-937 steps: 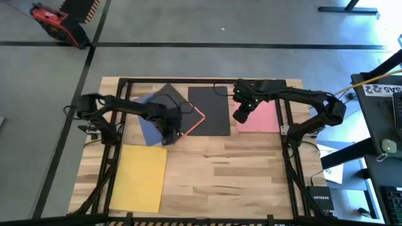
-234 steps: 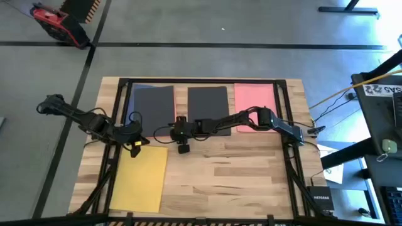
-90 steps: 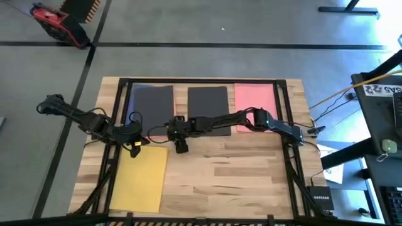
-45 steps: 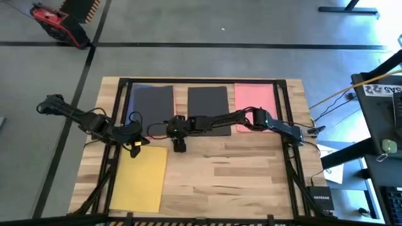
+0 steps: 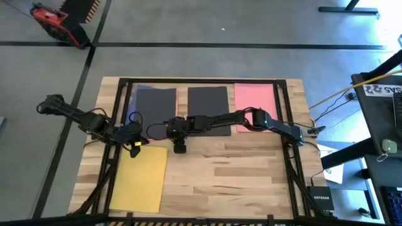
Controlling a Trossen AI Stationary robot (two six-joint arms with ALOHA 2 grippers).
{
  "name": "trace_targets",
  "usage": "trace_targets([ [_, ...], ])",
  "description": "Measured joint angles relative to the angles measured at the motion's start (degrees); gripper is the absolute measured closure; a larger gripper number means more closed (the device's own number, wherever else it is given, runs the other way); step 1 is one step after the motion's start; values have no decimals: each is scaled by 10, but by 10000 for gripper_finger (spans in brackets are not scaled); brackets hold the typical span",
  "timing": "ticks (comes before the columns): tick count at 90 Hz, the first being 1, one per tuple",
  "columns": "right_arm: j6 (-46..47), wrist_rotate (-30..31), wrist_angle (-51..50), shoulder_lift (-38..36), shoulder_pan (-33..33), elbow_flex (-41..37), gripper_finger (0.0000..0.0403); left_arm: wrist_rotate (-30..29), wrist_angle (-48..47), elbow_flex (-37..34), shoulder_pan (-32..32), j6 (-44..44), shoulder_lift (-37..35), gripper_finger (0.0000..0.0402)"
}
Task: Organize paper
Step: Stack the black paper on top of the stacked black papers
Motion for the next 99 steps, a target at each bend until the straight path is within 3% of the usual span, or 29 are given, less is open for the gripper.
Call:
trace_targets([
  [28,-34,12,-46,2,1,41,396,0,0,0,0,2,0,402],
  [54,-45,16,-84,2,1,89,398,0,0,0,0,4,0,402],
  [64,-62,16,-98,1,1,92,376,0,0,0,0,4,0,402],
  [78,-104,21,-127,1,7,91,313,0,0,0,0,7,0,402],
  [99,-136,46,-65,0,13,50,228,0,-3,0,0,17,0,402],
])
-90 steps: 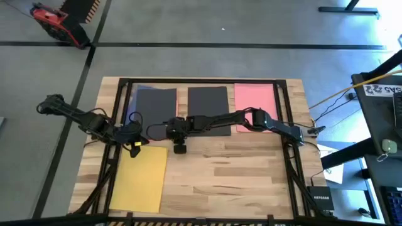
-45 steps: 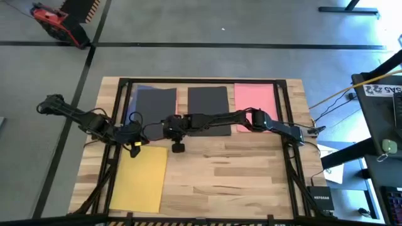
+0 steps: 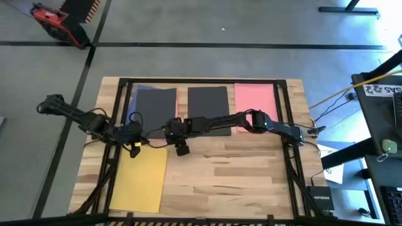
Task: Organize paper
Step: Stack the black paper on top of the stacked black papers
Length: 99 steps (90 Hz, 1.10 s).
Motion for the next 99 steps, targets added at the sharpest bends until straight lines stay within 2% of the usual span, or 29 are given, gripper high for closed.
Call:
trace_targets([
  [12,1,11,28,5,-2,-18,214,0,-13,0,0,-1,0,402],
  [27,9,10,21,14,-3,-16,220,0,-12,0,0,-2,0,402],
  [41,35,6,20,15,-3,-17,267,0,-11,0,0,-2,0,402],
  [64,33,0,3,17,0,-7,390,0,-12,0,0,-4,0,402],
  [99,33,11,-42,12,-2,15,401,0,-11,0,0,-4,0,402],
])
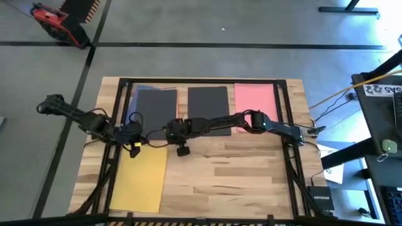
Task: Organize paper
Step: Stack the black paper on top of the stacked black papers
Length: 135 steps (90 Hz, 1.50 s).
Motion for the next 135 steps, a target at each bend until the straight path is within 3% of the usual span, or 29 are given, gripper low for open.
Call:
trace_targets([
  [37,6,-28,-29,-2,0,51,395,0,-1,0,0,2,0,402],
  [51,19,-40,-34,-2,0,51,338,0,-3,0,0,2,0,402],
  [72,33,0,-13,12,-3,52,229,0,-26,0,0,0,0,402],
  [88,46,2,-16,31,-3,53,197,0,-35,0,0,-8,0,402],
  [107,77,4,-14,39,-4,54,213,0,-34,0,0,-11,0,402],
  [135,79,-1,-16,41,-2,53,327,0,-34,0,0,-9,0,402],
])
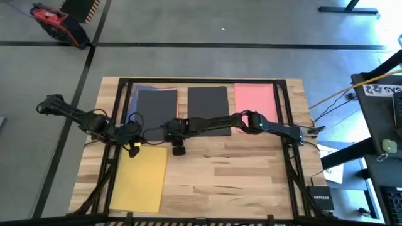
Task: Organize paper
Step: Stack the black paper on top of the stacked black papers
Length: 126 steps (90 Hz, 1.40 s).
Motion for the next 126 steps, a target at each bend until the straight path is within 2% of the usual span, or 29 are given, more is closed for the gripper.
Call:
trace_targets([
  [10,0,2,-3,-3,4,-1,348,0,0,0,0,0,0,402],
  [27,2,6,-23,-6,3,12,353,0,0,0,0,1,0,402],
  [40,-1,11,-59,-6,2,41,359,0,0,0,0,2,0,402],
  [54,-4,12,-108,-6,2,89,387,0,2,0,0,5,0,402],
  [61,-5,23,-127,-7,2,112,399,0,14,0,0,0,0,402],
  [75,-9,33,-153,-42,1,103,401,0,80,0,0,-4,-8,402],
  [95,11,73,-237,-81,-3,103,402,0,176,0,0,16,-11,402],
  [126,118,141,-447,-121,-37,104,403,-10,174,0,0,20,-10,402],
])
